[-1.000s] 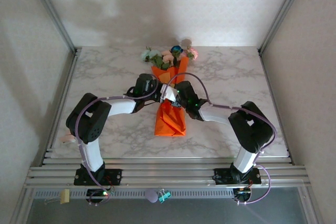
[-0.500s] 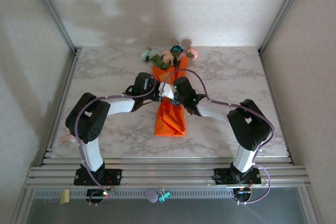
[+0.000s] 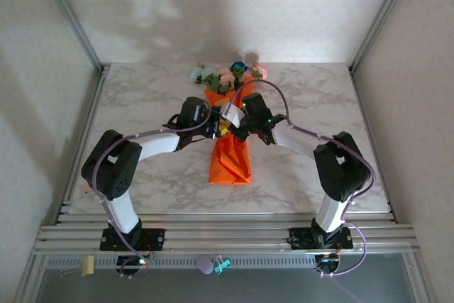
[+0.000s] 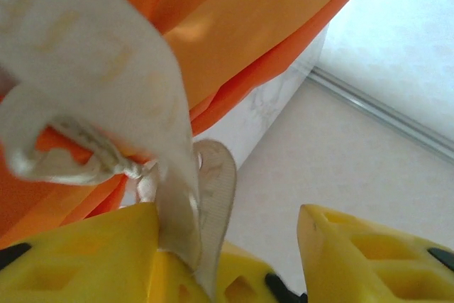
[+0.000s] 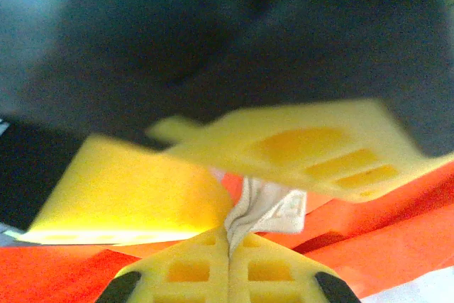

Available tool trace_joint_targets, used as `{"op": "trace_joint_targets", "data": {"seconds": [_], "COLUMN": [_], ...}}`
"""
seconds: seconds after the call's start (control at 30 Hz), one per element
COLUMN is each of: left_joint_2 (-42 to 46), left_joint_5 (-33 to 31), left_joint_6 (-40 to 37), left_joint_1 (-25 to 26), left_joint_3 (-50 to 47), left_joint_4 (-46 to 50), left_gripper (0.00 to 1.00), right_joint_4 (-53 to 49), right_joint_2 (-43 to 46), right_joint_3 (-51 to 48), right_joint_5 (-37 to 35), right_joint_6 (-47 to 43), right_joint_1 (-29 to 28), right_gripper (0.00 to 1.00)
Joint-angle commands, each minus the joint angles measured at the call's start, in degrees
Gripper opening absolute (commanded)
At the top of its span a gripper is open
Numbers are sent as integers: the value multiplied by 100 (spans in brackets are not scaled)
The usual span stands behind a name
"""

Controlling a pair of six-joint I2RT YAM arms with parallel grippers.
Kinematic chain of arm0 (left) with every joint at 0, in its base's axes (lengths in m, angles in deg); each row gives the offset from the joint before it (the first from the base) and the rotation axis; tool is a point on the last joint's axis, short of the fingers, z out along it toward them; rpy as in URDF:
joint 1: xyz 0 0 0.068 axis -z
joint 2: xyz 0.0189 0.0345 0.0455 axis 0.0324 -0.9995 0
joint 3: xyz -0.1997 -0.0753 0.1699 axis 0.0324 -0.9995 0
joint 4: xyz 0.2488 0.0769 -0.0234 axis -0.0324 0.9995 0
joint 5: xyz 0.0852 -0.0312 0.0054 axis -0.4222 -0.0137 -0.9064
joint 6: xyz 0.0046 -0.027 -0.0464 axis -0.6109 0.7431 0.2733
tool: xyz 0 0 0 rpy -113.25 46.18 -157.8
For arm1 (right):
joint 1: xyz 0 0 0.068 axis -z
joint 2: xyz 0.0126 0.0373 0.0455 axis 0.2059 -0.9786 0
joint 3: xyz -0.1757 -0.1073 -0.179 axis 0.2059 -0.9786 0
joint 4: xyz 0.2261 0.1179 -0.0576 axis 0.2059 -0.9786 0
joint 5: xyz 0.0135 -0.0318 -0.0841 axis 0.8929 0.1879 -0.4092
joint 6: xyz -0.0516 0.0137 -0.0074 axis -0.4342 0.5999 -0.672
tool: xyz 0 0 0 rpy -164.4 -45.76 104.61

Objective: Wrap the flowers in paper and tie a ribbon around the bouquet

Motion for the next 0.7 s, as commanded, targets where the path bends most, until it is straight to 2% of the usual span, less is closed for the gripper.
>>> {"op": "trace_joint_targets", "data": {"seconds": [0.0, 0.2, 0.33, 0.4, 0.47, 0.53, 0.67], "left_joint_2": [488, 864, 1002, 1015, 977, 896, 702], "left_joint_5": [-16, -249, -335, -296, -247, -238, -410], "left_joint_6": [-377, -522, -528, -381, -223, -132, -189], "left_joint_1": [109, 131, 183, 197, 205, 197, 121], "left_joint_3": [193, -64, -280, -481, -660, -722, -577], "left_joint_4": [558, 828, 843, 592, 293, 120, -239], "left_gripper": [57, 56, 44, 31, 27, 29, 49], "right_joint_4": [-455, -613, -680, -738, -859, -874, -866], "right_joint_2": [86, 27, -60, -142, -248, -280, -266], "right_joint_3": [188, 315, 443, 537, 658, 688, 658], "right_joint_5": [468, 755, 988, 1091, 1176, 1195, 1173], "right_joint_6": [442, 872, 1145, 1316, 1471, 1536, 1545], "right_joint_1": [145, 351, 428, 471, 509, 516, 521], "right_gripper": [0, 0, 0, 0, 0, 0, 0]}}
